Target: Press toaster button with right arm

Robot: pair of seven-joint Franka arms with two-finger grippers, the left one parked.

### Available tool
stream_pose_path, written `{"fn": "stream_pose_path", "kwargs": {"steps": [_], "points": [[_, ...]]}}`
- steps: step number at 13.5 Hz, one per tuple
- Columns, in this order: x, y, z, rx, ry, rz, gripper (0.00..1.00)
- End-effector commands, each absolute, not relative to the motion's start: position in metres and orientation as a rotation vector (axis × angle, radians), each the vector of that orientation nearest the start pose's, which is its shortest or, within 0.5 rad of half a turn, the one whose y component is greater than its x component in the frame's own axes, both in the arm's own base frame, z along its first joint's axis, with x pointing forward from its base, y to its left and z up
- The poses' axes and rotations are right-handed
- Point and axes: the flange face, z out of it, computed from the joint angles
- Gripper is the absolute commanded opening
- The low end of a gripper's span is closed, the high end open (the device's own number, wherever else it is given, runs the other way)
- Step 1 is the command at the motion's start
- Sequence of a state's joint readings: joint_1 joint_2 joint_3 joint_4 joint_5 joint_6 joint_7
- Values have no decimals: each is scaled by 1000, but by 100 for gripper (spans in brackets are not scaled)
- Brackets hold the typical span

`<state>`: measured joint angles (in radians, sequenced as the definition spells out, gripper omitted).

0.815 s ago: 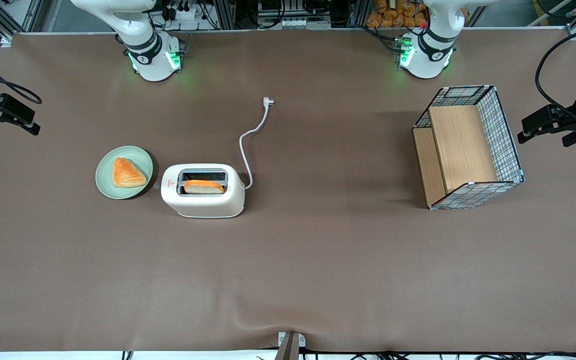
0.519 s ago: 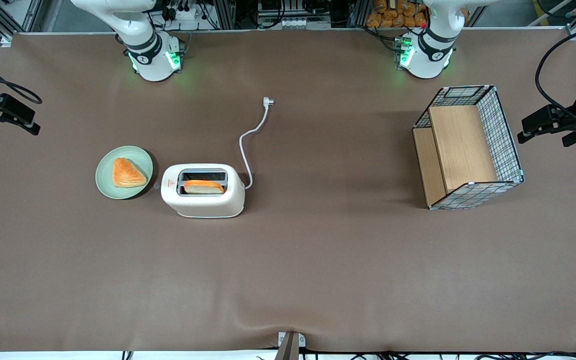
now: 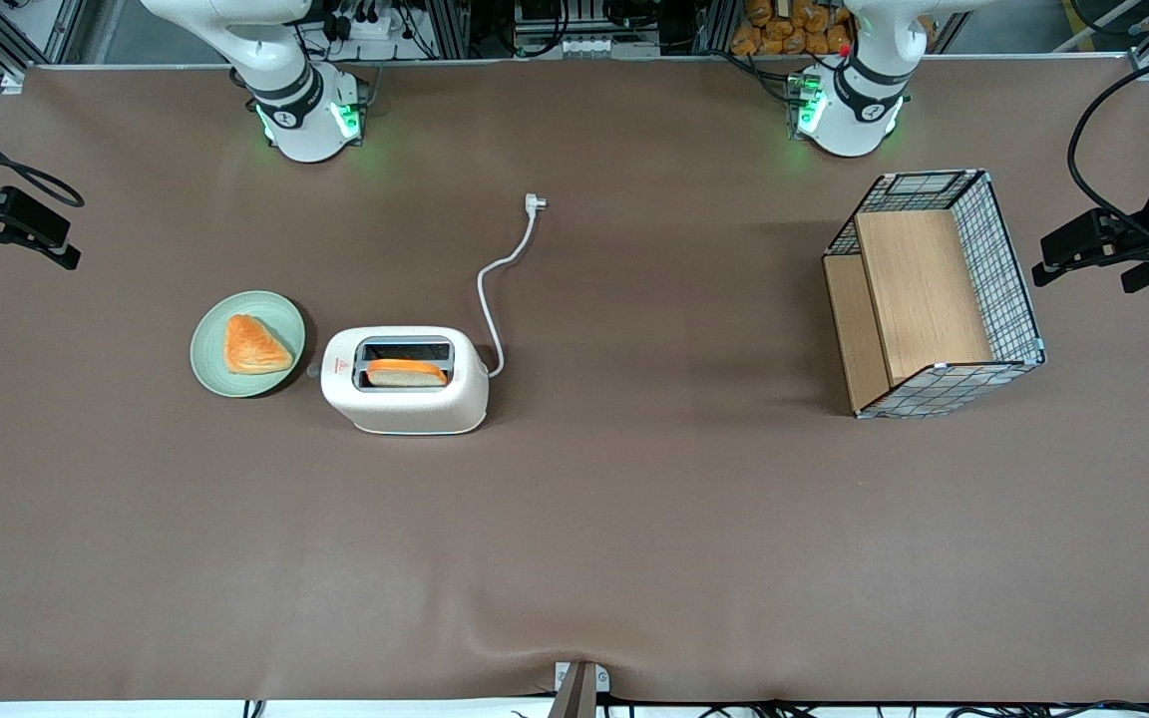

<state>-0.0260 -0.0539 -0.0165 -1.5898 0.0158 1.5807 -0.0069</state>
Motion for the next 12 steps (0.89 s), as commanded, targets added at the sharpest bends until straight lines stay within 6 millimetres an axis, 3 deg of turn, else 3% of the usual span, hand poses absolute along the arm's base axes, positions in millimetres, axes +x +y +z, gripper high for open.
{"fn": "stream_pose_path", "kwargs": {"steps": [1, 6, 8, 12], "points": [[536, -20, 650, -3129, 69, -77, 100], [536, -18, 650, -3126, 67, -75, 100], [545, -15, 631, -3127, 55, -8, 100], [546, -7, 631, -3129, 26, -10, 100]]}}
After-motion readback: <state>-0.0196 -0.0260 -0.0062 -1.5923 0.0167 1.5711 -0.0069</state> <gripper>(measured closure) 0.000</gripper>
